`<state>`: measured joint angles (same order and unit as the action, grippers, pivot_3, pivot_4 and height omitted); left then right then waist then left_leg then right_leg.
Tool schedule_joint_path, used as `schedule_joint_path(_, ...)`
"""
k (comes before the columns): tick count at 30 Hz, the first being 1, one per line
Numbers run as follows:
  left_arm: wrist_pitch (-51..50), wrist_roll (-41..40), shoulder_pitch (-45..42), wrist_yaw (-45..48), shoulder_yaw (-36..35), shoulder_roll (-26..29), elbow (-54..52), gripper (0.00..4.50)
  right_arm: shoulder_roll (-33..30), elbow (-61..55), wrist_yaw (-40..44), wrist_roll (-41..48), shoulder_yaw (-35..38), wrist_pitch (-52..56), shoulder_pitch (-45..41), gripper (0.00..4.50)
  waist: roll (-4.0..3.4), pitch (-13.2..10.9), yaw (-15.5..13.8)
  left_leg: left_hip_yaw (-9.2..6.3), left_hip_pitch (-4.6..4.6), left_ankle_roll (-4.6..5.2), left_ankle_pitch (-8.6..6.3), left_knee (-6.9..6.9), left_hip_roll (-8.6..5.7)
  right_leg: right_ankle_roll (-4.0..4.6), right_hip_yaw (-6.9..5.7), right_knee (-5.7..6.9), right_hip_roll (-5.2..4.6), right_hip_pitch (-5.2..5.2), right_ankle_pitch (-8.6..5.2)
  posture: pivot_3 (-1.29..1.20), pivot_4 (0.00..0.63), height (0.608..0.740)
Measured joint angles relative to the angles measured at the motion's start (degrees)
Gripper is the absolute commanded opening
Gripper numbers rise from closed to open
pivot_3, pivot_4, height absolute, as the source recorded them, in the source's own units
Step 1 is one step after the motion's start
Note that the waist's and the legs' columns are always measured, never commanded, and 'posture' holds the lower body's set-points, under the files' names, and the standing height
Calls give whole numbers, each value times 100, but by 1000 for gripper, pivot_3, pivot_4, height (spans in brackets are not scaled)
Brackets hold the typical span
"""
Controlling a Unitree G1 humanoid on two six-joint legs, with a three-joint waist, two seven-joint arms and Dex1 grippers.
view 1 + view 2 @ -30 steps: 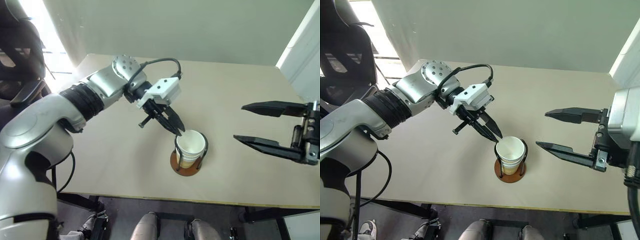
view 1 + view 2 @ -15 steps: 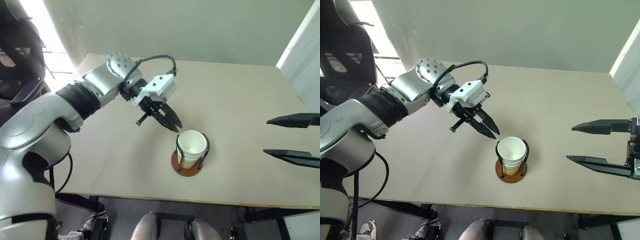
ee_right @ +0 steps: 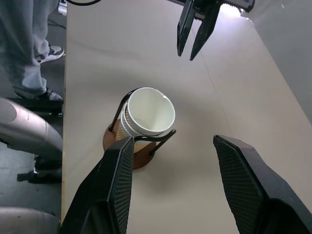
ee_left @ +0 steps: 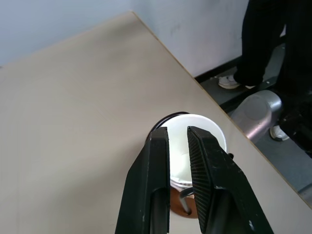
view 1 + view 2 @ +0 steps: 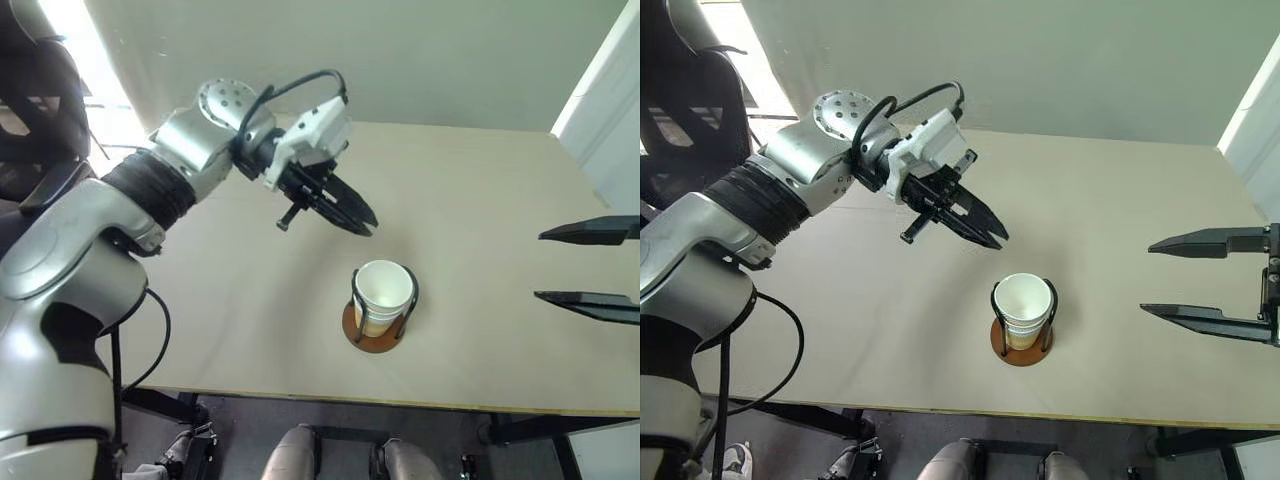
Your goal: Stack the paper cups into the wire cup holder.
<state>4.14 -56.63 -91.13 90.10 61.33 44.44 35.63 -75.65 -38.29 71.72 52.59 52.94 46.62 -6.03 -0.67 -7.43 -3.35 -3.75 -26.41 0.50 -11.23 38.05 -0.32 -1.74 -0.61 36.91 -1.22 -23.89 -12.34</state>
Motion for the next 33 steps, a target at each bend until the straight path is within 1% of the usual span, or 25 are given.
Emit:
schedule_joint_path(3,-84,78,21,1,-230,44,103,671,-7,22,-4,-2,-120,-103,-140,2634,1,0,9,16,11,5,-5,-2,-3,-11,31,1,5,-1,-3,0,150,740)
schedule_joint_path(6,-165,217,55,2,-584,137,272,671,-6,98,-13,-4,-283,-181,-231,2634,-1,-1,26,53,24,20,-14,-3,-4,-49,63,1,6,-1,-22,0,150,740)
schedule_joint_path(8,-212,355,157,3,-897,245,434,671,-4,201,-28,-9,-476,-291,-342,2634,-3,0,51,91,38,34,-23,-5,0,-50,80,3,4,0,-23,0,150,740)
schedule_joint_path(11,-304,671,322,5,-1364,354,671,671,-5,342,-31,-50,-804,-469,-475,2634,-4,0,64,101,39,46,-28,-1,1,-46,91,0,0,-2,-17,0,150,740)
schedule_joint_path(13,-407,875,445,6,-1736,411,800,671,-5,470,-60,-54,-1055,-590,-671,2634,-6,0,68,112,39,52,-29,-2,-2,-39,94,0,4,-5,-13,0,150,740)
schedule_joint_path(15,-606,1069,647,4,-2329,492,877,671,59,616,-202,-46,-1443,-759,-1017,2634,-4,2,93,109,42,55,-28,0,4,-39,105,0,2,-5,-12,0,150,740)
schedule_joint_path(16,-779,1169,862,-21,-2803,593,825,671,176,733,-360,-35,-1743,-850,-1250,2634,-4,2,132,116,49,58,-26,-4,4,-40,110,0,4,-5,-12,0,150,740)
schedule_joint_path(17,-868,1207,970,-46,-2980,638,784,671,226,791,-418,-34,-1858,-876,-1322,2634,-4,3,137,113,48,60,-25,-1,5,-41,111,1,4,-6,-13,0,150,740)
schedule_joint_path(18,-1058,1227,1282,-163,-3355,751,503,671,349,897,-536,-37,-2109,-914,-1503,2634,-8,5,155,116,53,65,-20,-2,8,-43,119,3,3,-3,-13,0,150,740)
schedule_joint_path(20,-1370,1279,1978,-431,-3869,1000,-125,671,547,1023,-670,-51,-2513,-956,-1748,2634,-11,7,181,122,56,72,-11,-3,8,-45,121,5,5,-3,-13,0,150,740)
schedule_joint_path(21,-1534,1315,2562,-654,-4201,1237,-575,671,683,1093,-754,-62,-2773,-975,-1908,2634,-15,9,213,131,62,73,-9,-2,10,-47,130,8,10,-4,-14,0,150,740)
schedule_joint_path(23,-1804,1381,3391,-1019,-4644,1502,-1012,671,856,1238,-817,-124,-3116,-988,-2079,2634,-14,9,251,128,63,72,-7,-2,16,-44,133,11,15,-7,-13,0,150,740)
schedule_joint_path(26,-2219,1414,4365,-1663,-5437,1696,-1782,671,1136,1496,-921,-287,-3561,-1011,-2467,2634,-13,9,261,121,62,77,0,-4,18,-30,125,11,15,-6,-8,0,150,740)
schedule_joint_path(28,-2470,1383,5049,-2091,-6112,1857,-2330,671,1421,1633,-1036,-442,-3878,-1059,-2786,2634,-13,9,279,124,73,80,0,-7,19,-17,126,11,14,-1,-1,0,150,740)
schedule_joint_path(31,-2842,1304,6016,-2792,-7079,1854,-3175,671,1943,1883,-1314,-739,-4326,-1096,-3126,2634,-12,9,295,124,95,92,-6,-20,17,21,124,15,13,8,-2,0,150,740)
schedule_joint_path(32,-2934,1305,6219,-3013,-7307,1801,-3377,671,2108,1948,-1403,-823,-4441,-1116,-3200,2634,-12,9,292,123,100,110,-16,-25,17,59,124,12,13,7,-7,0,150,740)
schedule_joint_path(33,-3052,1302,6485,-3311,-7609,1698,-3650,671,2355,2025,-1520,-952,-4594,-1150,-3297,2634,-12,9,298,124,104,127,-21,-29,17,77,121,14,14,5,0,0,150,740)
